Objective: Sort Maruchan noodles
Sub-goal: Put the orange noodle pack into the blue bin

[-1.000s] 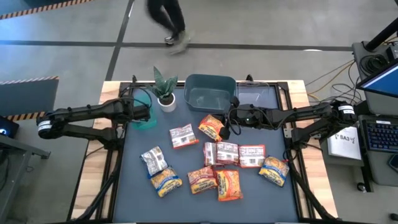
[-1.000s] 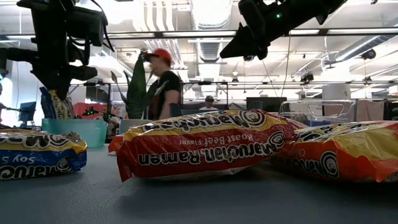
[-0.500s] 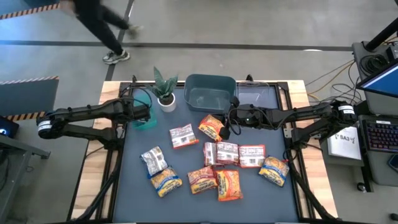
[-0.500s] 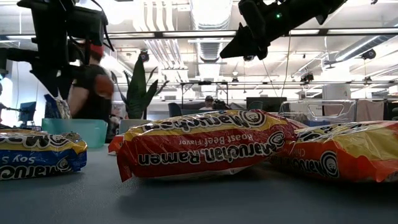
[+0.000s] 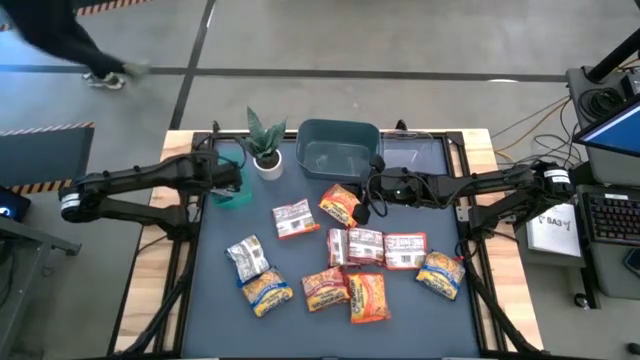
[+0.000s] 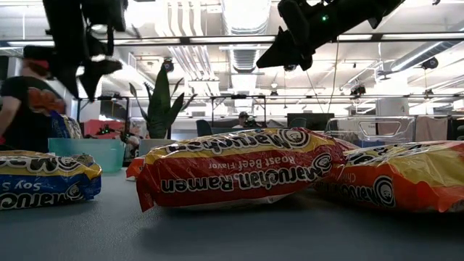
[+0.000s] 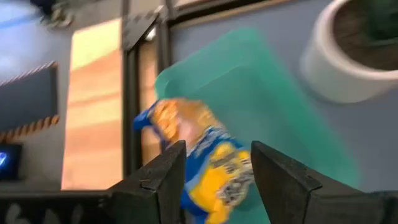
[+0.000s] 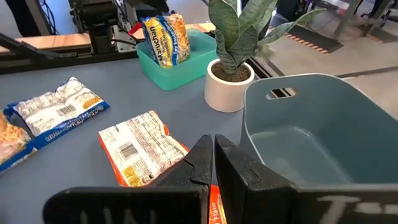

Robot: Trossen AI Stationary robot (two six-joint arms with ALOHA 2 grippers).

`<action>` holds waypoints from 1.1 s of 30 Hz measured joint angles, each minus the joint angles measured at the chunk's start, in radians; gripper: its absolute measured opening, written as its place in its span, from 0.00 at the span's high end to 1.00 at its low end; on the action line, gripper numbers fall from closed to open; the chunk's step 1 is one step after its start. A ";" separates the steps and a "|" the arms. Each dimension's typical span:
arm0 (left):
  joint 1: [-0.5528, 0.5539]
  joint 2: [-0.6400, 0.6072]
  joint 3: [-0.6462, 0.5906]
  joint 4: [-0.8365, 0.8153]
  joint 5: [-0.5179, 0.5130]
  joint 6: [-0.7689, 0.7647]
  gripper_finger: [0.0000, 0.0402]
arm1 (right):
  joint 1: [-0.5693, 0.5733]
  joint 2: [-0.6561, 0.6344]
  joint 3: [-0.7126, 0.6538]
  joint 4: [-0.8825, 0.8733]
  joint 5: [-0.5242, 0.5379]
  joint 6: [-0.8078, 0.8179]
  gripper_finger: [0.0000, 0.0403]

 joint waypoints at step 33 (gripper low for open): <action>-0.680 0.363 -0.107 0.869 0.006 0.646 0.65 | 0.136 0.197 0.082 -0.069 -0.110 0.441 0.98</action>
